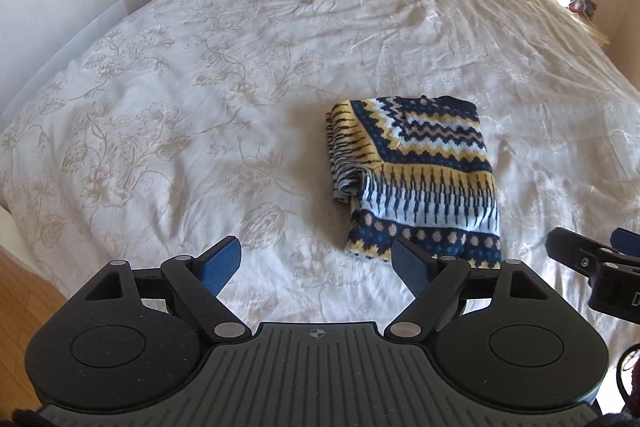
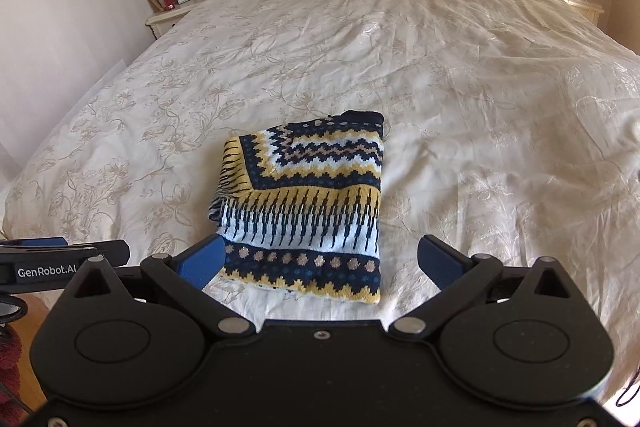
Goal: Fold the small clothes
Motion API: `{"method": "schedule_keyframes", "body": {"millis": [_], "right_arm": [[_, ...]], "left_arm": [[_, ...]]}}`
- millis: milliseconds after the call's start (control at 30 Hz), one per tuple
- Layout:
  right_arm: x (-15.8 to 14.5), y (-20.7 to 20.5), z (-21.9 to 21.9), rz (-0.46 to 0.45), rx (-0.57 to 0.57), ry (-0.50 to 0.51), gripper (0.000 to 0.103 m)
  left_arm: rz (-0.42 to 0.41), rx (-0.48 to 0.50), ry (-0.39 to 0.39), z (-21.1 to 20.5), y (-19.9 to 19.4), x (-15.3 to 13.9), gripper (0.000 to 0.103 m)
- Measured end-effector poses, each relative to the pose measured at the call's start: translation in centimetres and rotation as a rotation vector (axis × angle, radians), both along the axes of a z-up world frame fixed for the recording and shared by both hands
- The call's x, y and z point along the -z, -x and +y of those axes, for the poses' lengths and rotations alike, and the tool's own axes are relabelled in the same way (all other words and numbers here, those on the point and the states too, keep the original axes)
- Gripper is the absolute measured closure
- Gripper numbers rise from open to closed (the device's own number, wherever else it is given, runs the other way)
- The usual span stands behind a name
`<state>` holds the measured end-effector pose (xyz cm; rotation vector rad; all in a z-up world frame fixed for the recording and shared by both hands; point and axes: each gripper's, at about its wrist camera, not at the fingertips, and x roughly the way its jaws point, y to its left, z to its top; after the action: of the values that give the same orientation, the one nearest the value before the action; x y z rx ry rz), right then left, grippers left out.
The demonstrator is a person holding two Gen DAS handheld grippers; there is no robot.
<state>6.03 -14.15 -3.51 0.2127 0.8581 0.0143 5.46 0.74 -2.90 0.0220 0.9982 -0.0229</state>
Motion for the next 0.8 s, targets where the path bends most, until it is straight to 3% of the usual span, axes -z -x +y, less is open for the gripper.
{"method": "schedule_keyframes", "body": {"millis": [800], "right_arm": [[0.1,3.1,0.3,0.019,0.033,-0.012,0.001]], "left_arm": [[0.022,0.048,0.015,0.0,2.4,0.5,0.021]]}}
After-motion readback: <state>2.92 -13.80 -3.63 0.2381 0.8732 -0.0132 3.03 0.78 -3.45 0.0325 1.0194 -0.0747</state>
